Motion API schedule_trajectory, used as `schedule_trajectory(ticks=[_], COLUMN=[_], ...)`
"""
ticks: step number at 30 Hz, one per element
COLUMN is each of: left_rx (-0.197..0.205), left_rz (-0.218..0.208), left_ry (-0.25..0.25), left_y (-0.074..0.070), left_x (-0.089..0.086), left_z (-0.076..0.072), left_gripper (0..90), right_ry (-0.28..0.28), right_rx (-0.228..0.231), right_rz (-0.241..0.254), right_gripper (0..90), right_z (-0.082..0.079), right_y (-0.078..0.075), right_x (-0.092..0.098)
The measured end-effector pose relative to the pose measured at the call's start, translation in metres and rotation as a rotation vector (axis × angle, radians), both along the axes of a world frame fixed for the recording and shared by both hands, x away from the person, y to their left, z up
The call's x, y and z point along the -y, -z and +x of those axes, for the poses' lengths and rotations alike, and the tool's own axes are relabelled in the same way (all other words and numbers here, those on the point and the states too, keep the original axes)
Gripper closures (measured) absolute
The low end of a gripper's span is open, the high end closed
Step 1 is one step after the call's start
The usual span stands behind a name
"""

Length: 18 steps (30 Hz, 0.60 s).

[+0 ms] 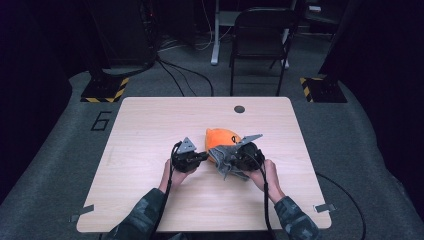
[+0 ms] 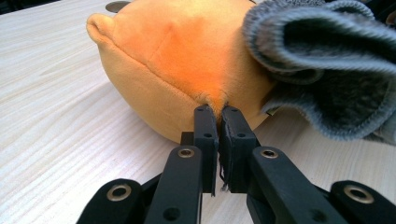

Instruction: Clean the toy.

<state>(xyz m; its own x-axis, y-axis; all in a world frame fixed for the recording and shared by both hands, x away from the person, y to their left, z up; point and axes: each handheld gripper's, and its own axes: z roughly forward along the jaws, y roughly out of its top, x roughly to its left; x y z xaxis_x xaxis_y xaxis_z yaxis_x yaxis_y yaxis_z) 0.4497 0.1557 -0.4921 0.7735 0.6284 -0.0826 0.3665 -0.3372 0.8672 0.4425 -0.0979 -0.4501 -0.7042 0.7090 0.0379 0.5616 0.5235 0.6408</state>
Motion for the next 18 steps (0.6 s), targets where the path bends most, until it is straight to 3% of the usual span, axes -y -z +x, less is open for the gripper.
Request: schedule_trajectory(ticks=[18], left_rx=[-0.001], left_rz=[0.001], left_ry=[0.004], left_y=[0.000], left_x=[-0.001], left_z=[0.001], left_gripper=[85.8], right_ry=[0.124], right_rx=[-0.058], right_rz=[-0.048], right_gripper=[79.3], right_z=[0.016], right_y=[0.018], right_x=[0.044])
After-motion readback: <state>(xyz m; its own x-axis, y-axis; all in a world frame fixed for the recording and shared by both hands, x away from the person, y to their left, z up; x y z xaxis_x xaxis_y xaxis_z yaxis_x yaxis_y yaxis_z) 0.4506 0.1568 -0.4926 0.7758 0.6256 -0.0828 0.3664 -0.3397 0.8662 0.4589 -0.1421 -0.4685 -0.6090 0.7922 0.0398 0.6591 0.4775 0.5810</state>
